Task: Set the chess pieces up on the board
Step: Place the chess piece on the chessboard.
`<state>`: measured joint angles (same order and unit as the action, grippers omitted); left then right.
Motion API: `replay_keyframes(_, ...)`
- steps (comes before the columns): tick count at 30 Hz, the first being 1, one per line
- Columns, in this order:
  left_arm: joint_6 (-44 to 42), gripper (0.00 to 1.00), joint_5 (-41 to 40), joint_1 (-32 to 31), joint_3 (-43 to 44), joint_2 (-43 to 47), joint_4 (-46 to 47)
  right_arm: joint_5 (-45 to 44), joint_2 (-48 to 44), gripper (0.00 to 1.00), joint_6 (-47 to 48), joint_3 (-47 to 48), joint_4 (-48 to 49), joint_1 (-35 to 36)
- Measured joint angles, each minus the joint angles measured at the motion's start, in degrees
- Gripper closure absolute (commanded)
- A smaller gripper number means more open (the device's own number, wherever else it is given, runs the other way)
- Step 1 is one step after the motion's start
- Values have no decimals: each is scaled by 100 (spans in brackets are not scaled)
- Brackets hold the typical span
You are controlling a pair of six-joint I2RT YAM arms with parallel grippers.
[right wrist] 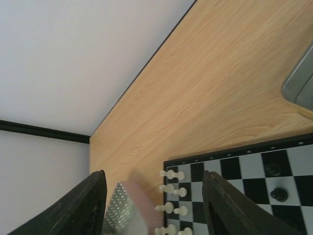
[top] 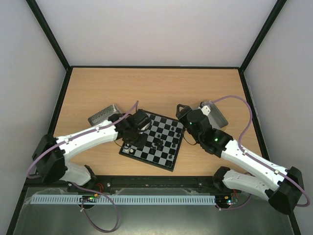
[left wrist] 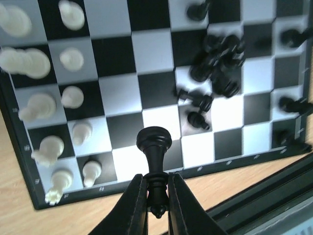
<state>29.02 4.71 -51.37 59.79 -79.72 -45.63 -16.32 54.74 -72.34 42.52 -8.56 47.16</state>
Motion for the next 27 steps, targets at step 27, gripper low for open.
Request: replay_keyframes(27,-745,57,116,-192,885,-1849,-1292,-146,-343,47,376,-516,-17,0)
